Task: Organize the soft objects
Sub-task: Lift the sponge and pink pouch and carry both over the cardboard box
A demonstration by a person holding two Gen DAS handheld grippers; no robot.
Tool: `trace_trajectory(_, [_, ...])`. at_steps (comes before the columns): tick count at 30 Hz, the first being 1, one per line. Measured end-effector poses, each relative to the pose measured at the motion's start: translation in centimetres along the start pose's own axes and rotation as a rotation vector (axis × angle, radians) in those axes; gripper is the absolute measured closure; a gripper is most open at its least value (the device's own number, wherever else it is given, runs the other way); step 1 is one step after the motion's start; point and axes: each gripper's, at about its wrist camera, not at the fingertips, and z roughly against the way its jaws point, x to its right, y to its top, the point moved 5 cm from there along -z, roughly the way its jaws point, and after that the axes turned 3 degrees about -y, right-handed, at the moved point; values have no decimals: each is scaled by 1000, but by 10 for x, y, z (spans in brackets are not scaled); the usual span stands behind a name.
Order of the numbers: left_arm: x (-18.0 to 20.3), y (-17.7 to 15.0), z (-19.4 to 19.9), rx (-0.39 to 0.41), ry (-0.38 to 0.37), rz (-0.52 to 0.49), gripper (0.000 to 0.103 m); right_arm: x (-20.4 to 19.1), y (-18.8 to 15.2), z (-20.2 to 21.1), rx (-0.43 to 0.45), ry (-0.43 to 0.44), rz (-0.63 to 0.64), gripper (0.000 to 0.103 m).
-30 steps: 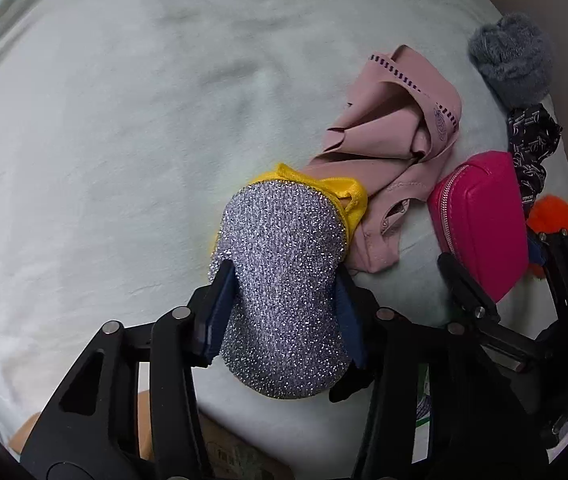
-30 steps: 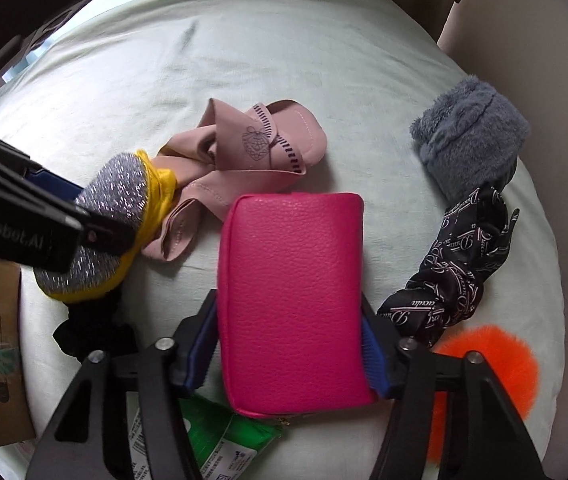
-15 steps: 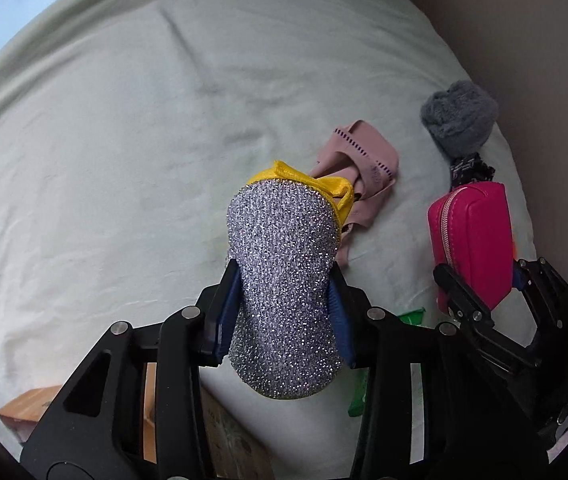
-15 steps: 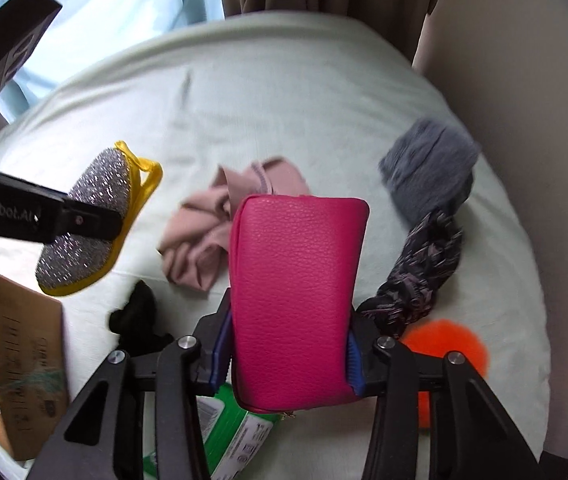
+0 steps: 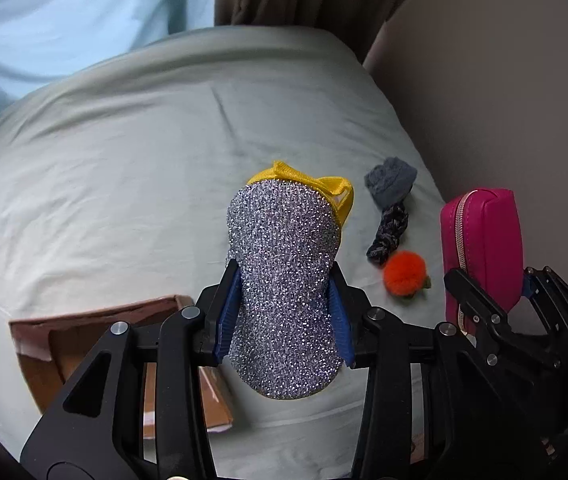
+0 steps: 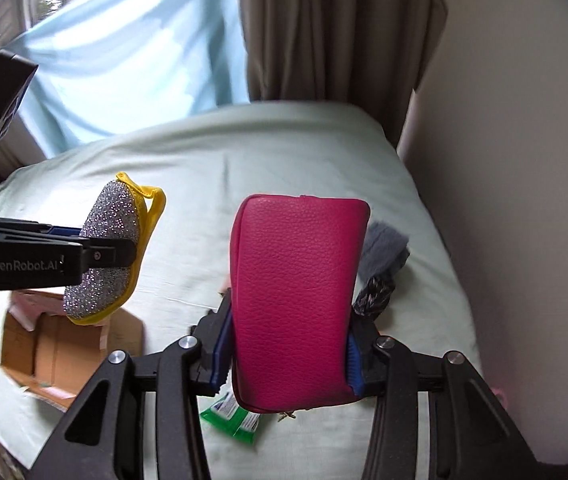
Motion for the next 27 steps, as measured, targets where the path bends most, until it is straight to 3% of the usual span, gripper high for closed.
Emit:
trace_trajectory(6, [-38,-28,83,101,45,125,66,-40,17,58,33,84,98,61])
trace_trajectory(14, [-127,-84,136,140,110,228,66,-128,14,98,48,191,200,61])
trace_trajectory(21, [-213,-142,141,77,146,268,66,-216,-8,102,-43,264,188,61])
trace_trajectory(27, [-272,-163,118,-7,144,259,66,-272,-27,64,-172,261,161,61])
